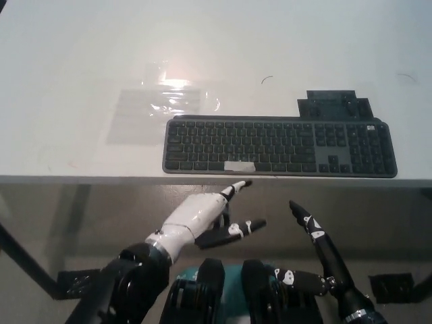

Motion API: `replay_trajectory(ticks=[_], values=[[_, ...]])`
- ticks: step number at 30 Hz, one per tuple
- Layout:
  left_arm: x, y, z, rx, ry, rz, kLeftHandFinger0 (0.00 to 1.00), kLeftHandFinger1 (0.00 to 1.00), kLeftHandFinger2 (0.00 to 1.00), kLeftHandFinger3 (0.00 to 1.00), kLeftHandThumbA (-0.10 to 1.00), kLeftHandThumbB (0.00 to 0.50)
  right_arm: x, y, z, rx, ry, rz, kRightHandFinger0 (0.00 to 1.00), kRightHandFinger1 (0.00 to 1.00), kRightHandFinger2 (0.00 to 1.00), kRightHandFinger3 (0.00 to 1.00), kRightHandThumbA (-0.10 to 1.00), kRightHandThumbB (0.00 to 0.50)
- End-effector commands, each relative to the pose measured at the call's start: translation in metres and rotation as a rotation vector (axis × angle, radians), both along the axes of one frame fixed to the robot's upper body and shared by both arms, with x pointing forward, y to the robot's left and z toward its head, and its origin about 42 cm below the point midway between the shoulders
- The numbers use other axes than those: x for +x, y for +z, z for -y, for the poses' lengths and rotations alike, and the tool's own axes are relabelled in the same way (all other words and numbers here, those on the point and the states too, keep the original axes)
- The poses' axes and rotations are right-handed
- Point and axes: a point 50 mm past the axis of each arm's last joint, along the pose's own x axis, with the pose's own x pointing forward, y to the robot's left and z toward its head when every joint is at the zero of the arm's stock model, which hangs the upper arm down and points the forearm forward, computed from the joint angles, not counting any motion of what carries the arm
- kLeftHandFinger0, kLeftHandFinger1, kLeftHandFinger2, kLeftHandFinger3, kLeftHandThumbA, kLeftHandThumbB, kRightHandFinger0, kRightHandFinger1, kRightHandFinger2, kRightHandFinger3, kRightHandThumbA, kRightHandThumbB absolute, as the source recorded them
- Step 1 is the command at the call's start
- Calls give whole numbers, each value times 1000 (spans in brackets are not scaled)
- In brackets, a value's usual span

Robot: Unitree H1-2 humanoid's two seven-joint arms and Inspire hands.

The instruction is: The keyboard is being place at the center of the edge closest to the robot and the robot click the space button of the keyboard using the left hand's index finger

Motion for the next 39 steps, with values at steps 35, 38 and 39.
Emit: replay_trajectory(ticks=[35,38,39], values=[[-90,-91,-73,-858,332,-126,1000,1000,1000,1000,1000,391,-8,5,-10,95,5,61,1000,1000,1000,1000,1000,411],[-90,-93,-75,-858,335,-134,1000,1000,1000,1000,1000,361,-10,8,-19,174,-48,74,1000,1000,1000,1000,1000,424],[-88,-93,-76,-857,334,-135,1000,1000,1000,1000,1000,363,-12,11,-25,210,-64,81,1000,1000,1000,1000,1000,412]])
